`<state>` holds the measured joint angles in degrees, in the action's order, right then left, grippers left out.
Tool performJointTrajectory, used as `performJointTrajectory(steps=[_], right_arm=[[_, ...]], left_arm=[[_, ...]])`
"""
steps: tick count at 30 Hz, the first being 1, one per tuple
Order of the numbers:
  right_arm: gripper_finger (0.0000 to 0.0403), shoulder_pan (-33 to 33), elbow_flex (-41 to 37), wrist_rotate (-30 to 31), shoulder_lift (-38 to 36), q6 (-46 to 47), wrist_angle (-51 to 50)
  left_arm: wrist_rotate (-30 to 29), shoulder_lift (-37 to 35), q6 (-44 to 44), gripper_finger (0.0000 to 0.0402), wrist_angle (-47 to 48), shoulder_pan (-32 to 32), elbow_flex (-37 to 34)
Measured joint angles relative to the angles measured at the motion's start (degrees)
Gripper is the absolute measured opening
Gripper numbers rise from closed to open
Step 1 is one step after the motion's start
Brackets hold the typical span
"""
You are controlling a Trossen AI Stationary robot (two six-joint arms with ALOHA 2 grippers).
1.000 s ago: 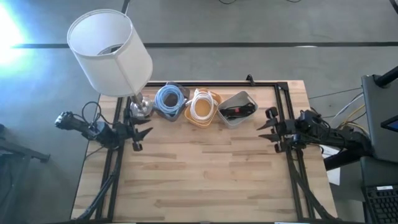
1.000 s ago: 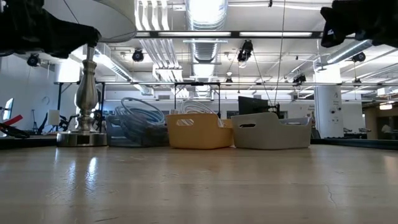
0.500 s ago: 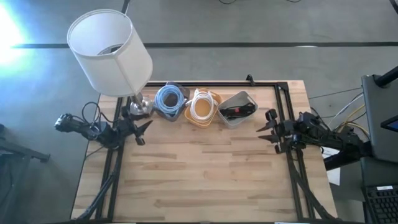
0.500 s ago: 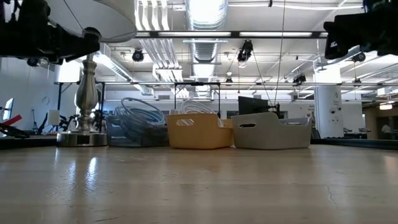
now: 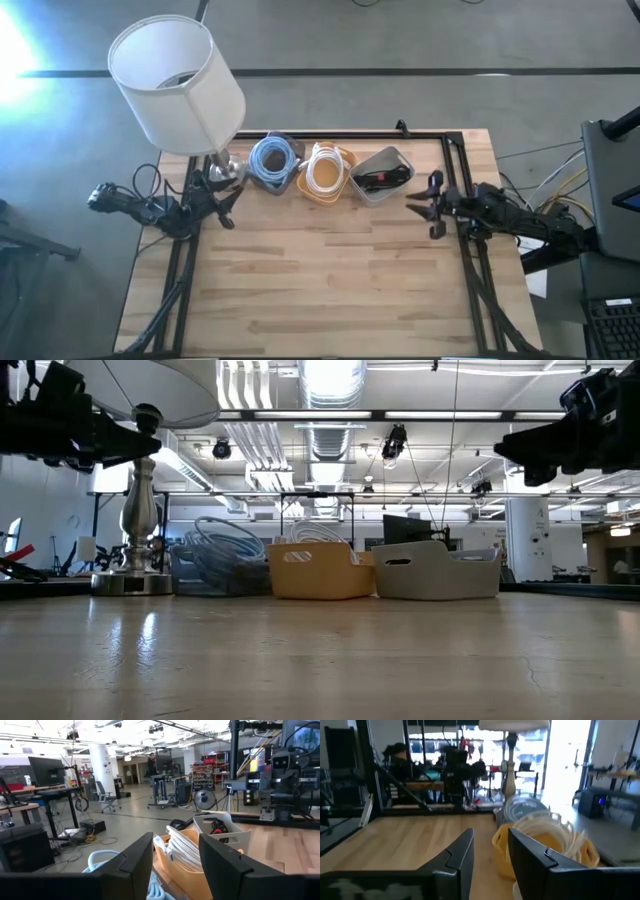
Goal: Pick & Place USB Port
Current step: Return to Home Position
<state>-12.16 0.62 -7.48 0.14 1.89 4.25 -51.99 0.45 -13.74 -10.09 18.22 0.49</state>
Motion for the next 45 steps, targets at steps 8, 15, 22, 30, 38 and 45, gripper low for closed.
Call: performJointTrajectory(steps=[8,15,22,30,38,45], right_arm=[[0.0103,0.0,-0.1,2.6,0.0,0.7,-2.4],[0.0096,0.0,-0.1,4.8,1.0,0.9,-3.4],[0.0094,0.0,-0.1,4.7,2.0,1.0,-3.4],[0.0104,0.0,-0.1,4.7,2.3,0.9,-3.3],[0.0096,0.0,-0.1,4.7,2.3,0.9,-3.3],[0.0084,0.0,-0.1,4.7,2.3,0.9,-3.3]], left_arm=[[0.0,0.2,0.0,0.0163,-0.1,0.0,0.0],[0.0,0.5,0.1,0.0163,-0.2,0.0,0.0],[0.0,0.5,0.1,0.0163,-0.2,0.0,0.0],[0.0,0.5,0.0,0.0163,-0.1,0.0,0.0],[0.0,0.5,0.0,0.0163,-0.1,0.0,0.0],[0.0,0.5,0.0,0.0163,-0.1,0.0,0.0]])
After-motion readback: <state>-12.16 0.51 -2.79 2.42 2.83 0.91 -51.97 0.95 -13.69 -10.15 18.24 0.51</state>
